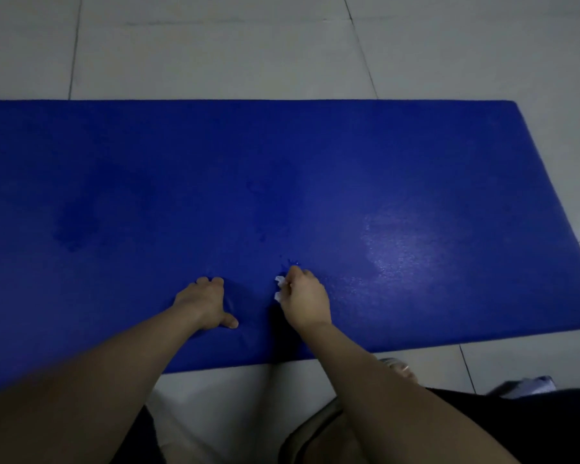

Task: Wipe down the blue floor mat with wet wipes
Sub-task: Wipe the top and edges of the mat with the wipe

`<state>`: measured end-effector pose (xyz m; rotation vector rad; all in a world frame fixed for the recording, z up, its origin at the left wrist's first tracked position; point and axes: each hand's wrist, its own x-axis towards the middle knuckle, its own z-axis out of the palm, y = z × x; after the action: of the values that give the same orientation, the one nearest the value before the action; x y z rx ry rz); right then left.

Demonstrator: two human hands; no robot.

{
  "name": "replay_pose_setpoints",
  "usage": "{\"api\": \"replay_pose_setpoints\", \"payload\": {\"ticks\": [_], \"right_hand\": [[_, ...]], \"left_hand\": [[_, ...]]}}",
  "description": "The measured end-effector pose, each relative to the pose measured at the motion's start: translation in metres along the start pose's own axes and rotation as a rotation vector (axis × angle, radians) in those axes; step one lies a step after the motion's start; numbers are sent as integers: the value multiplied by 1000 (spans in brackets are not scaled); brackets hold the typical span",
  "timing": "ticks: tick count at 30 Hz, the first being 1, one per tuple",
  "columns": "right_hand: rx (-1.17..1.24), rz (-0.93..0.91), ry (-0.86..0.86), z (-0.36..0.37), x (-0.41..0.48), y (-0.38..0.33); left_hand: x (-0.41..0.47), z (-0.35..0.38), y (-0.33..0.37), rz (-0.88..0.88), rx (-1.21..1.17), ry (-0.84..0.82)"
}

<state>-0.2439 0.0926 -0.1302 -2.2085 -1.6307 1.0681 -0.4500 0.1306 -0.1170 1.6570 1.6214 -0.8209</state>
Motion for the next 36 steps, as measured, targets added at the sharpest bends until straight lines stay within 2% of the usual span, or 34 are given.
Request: {"api": "replay_pose_setpoints", "payload": {"ticks": [4,8,12,20,22,27,30,36], "right_hand": [[35,133,147,-45,4,46],[46,387,309,-95,5,97],[38,565,416,-111,11,111],[-54,254,284,-37,18,22],[-32,143,203,-18,16,1],[-76,-36,52,-16,19,-10],[-93,43,91,-38,30,19],[39,438,344,-109,36,107]], "left_hand": [[-2,-2,3,9,-10,-3],[-3,-3,4,6,-17,-6],[-2,-2,4,7,-13,-6],[2,-2,4,8,-5,-12],[2,-2,4,3,1,-11],[-1,-3,3,-8,-11,-3],[-3,-3,4,-7,-21,-11],[-5,-4,7,-3,-20,-1]]}}
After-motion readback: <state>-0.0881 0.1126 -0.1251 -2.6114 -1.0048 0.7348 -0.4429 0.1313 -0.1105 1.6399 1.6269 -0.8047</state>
